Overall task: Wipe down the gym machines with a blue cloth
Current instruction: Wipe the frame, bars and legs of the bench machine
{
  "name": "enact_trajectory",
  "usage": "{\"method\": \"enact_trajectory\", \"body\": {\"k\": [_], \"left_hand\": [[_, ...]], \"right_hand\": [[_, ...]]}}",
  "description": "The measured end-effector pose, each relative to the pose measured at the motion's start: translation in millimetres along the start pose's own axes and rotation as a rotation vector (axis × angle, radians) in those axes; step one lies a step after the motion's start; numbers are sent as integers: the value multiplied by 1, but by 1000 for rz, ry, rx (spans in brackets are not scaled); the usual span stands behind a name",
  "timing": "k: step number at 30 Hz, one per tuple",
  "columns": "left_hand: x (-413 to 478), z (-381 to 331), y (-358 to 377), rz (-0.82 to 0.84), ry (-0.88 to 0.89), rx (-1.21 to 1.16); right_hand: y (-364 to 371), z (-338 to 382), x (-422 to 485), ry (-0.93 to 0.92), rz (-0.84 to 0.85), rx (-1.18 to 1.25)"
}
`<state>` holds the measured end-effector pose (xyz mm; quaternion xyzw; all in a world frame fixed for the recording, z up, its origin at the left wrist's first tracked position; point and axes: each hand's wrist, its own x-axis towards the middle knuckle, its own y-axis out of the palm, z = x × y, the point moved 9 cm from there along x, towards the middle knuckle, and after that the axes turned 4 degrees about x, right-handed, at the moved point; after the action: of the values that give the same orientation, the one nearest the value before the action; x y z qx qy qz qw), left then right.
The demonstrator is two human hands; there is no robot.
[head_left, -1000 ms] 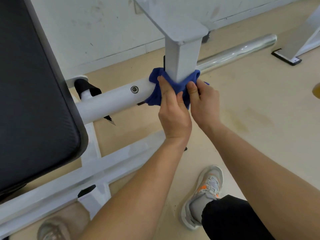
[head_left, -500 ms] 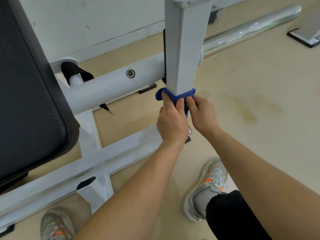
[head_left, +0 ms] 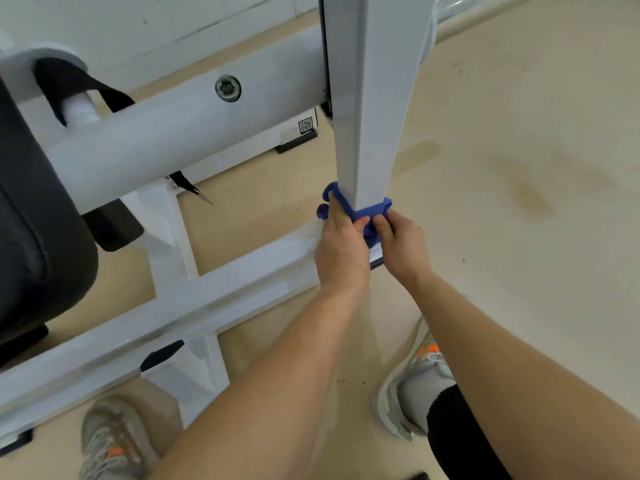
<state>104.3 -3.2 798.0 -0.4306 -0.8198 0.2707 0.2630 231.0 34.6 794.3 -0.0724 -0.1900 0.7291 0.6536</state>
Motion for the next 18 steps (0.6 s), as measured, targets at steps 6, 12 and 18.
{"method": "enact_trajectory", "body": {"k": [6,12,18], "left_hand": [[1,7,-1,62,-38,-73],[4,-6,-15,3,-19,-103],[10,-16,-21,-9,-64,-184]], "right_hand": [[8,-7,1,19,37,-17],[7,12,6,-46,41,-24],[-7,38,18,-109,-15,-39]]}}
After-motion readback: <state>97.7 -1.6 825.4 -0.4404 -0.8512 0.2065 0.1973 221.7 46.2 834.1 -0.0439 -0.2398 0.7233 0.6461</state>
